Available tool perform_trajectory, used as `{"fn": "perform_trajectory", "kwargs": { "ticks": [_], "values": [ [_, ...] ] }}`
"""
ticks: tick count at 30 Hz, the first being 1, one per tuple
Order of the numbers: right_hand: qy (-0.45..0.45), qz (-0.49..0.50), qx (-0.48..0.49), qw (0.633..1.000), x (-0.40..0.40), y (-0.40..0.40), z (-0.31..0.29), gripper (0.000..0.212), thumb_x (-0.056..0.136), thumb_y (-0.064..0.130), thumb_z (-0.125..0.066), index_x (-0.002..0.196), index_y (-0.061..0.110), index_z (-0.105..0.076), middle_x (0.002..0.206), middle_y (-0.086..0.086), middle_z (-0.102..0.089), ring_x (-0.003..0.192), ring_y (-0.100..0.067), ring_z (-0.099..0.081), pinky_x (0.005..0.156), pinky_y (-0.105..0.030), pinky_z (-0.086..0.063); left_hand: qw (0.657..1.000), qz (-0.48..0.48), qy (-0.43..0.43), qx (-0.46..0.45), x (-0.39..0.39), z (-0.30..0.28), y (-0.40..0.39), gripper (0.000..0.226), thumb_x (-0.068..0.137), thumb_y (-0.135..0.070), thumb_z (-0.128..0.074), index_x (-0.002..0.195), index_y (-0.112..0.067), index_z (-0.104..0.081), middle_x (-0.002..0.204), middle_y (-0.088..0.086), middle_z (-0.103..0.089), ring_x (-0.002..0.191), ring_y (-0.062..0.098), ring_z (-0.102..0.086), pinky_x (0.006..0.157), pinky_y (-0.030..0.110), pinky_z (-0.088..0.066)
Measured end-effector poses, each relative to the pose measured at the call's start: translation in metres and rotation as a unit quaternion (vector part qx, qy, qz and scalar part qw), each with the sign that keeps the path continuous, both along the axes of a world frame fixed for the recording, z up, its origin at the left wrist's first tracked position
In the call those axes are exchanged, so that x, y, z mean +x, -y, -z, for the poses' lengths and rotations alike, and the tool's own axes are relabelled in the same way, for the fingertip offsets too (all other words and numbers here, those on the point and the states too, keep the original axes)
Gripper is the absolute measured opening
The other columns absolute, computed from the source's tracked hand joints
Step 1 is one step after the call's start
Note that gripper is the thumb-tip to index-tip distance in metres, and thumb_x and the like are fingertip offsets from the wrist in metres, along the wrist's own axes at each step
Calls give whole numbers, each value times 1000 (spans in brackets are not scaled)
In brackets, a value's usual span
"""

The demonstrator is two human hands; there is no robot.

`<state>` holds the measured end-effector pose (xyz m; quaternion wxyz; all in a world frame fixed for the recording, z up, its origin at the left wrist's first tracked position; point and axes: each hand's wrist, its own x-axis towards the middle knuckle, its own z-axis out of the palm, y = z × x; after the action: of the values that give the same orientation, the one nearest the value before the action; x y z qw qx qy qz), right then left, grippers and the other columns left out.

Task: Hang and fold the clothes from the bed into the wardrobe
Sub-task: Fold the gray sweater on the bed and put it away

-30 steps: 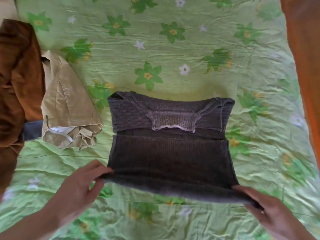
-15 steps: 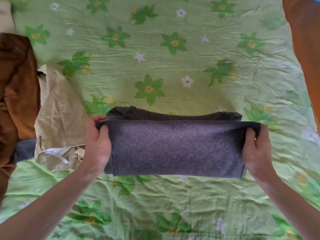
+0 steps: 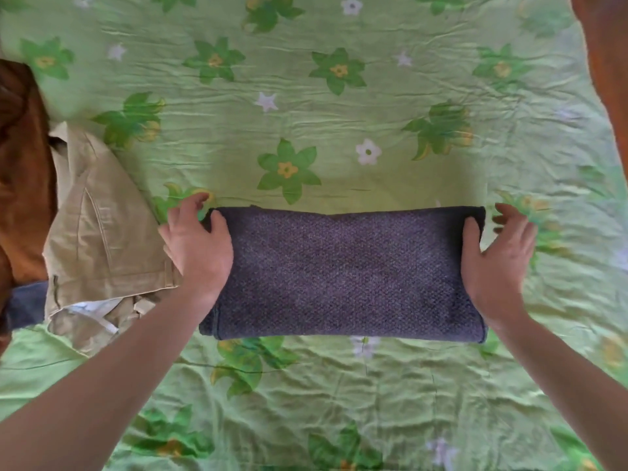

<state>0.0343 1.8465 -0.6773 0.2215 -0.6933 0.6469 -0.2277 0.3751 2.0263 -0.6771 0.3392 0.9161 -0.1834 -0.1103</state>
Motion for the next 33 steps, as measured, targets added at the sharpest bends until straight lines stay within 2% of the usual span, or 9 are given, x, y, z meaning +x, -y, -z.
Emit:
{"fn": "perform_trajectory", "kwargs": {
  "ticks": [3,6,8,11,15,21,26,29,33],
  "values": [
    [-75,-187,-115,973,7,-28,0,47,108,31,-46,148,5,-48,146,-19,-49,138,-35,-43,115,-47,-34,968,200,154,4,-42,-8,-10,38,109,-23,-46,144,-13,-57,142,9,-57,134,28,-50,116,38,-34],
    [-149,-355,-150,911,27,-61,3,54,109,37,-43,157,13,-43,166,-10,-35,157,-28,-24,125,-55,-21,901,390,183,55,-94,-1,-16,50,114,-36,-36,160,-16,-40,167,7,-36,158,25,-26,129,51,-21],
    [-181,-413,-139,882,38,-73,10,59,110,47,-37,162,19,-34,171,-5,-24,160,-25,-15,127,-55,-18,859,459,193,122,-114,14,-17,60,113,-47,-29,166,-20,-25,175,6,-18,163,25,-9,130,53,-15],
    [-242,-358,-69,899,41,-66,25,71,106,64,-29,166,26,-20,174,0,-13,161,-23,-5,129,-51,-10,850,455,198,177,-109,32,-14,67,110,-58,-27,168,-26,-16,176,4,-10,163,30,-4,129,57,-13],
    [-286,-285,-7,915,40,-58,42,83,98,79,-20,166,32,-11,174,6,-6,161,-20,3,129,-52,-3,853,441,206,190,-99,45,-6,73,106,-64,-30,168,-28,-18,176,6,-12,162,35,-7,128,61,-11],
    [-244,-305,-6,921,40,-52,39,79,100,76,-22,166,33,-14,174,6,-9,161,-18,3,130,-49,-1,854,446,206,172,-94,38,-2,72,107,-64,-28,167,-25,-21,175,6,-15,162,32,-8,127,60,-13],
    [-211,-220,-79,949,3,-42,34,57,109,50,-32,158,23,-41,170,1,-29,160,-23,-14,129,-48,-10,910,307,220,168,-49,33,-30,69,108,-57,-31,167,-21,-23,175,10,-16,162,32,-10,130,57,-8],
    [-212,-195,-74,955,-9,-46,45,57,109,47,-33,161,25,-34,171,2,-26,160,-25,-14,129,-52,-9,926,302,172,151,-24,46,-53,71,108,-54,-34,168,-22,-17,175,10,-13,162,32,-8,129,57,-18],
    [-168,-208,-46,963,-6,-41,50,58,109,47,-32,162,24,-31,171,1,-23,160,-26,-12,126,-54,-18,920,322,157,161,-19,56,-49,72,107,-55,-33,168,-23,-13,175,10,-11,162,31,-6,129,56,-18]
  ]
}}
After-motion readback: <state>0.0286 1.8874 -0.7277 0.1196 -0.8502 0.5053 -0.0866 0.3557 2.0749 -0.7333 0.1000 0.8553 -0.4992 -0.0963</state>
